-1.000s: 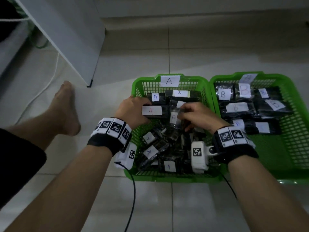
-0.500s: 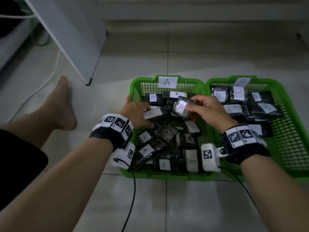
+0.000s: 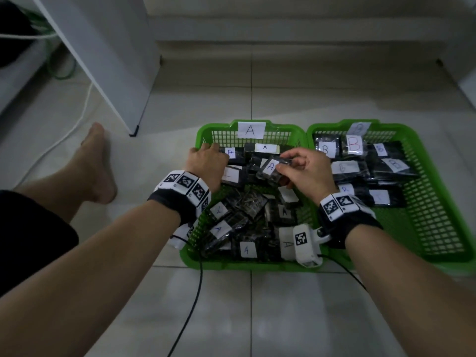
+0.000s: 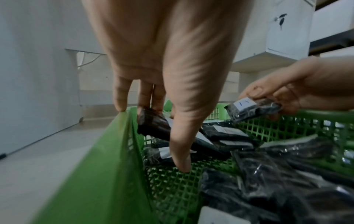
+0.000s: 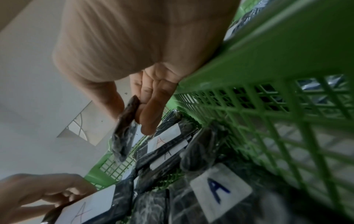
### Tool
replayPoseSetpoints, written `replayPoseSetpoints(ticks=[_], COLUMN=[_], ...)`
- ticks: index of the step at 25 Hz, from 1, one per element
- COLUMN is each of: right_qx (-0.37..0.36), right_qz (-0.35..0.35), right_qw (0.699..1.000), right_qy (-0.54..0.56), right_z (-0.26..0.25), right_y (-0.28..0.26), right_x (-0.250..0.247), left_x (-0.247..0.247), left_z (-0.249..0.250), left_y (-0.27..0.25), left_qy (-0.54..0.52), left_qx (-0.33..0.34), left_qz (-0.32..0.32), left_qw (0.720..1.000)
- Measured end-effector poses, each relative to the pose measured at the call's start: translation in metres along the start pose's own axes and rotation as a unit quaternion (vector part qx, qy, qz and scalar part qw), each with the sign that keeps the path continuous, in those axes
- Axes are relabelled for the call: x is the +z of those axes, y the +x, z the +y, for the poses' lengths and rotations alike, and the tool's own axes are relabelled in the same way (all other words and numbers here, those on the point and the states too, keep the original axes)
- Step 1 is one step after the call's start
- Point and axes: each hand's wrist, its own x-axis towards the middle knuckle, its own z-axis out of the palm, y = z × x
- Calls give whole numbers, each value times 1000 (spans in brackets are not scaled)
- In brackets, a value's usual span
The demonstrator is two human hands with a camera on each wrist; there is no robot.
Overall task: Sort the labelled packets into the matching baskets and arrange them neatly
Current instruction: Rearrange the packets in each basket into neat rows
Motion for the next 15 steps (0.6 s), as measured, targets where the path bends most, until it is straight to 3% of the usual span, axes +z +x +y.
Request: replayPoseSetpoints(ticks=[4, 7, 11, 15], right_qx=[10, 3, -3, 7], right_qz=[11, 16, 16, 12], right_qw=[1000, 1000, 1000, 1000], right_qy=[16, 5, 9, 19], right_z=[-1, 0, 1, 1], right_y=[-1, 0, 0, 0], right_x=[0, 0, 0, -1], left_x=[-4, -5, -6, 5], left_z=[4, 14, 35, 56], left_y=[-6, -11, -13, -27], left_qy=[52, -51, -141, -138], left_qx=[11, 2, -34, 10], left_qz=[-19, 0, -95, -164], left_qw=[998, 999, 985, 977])
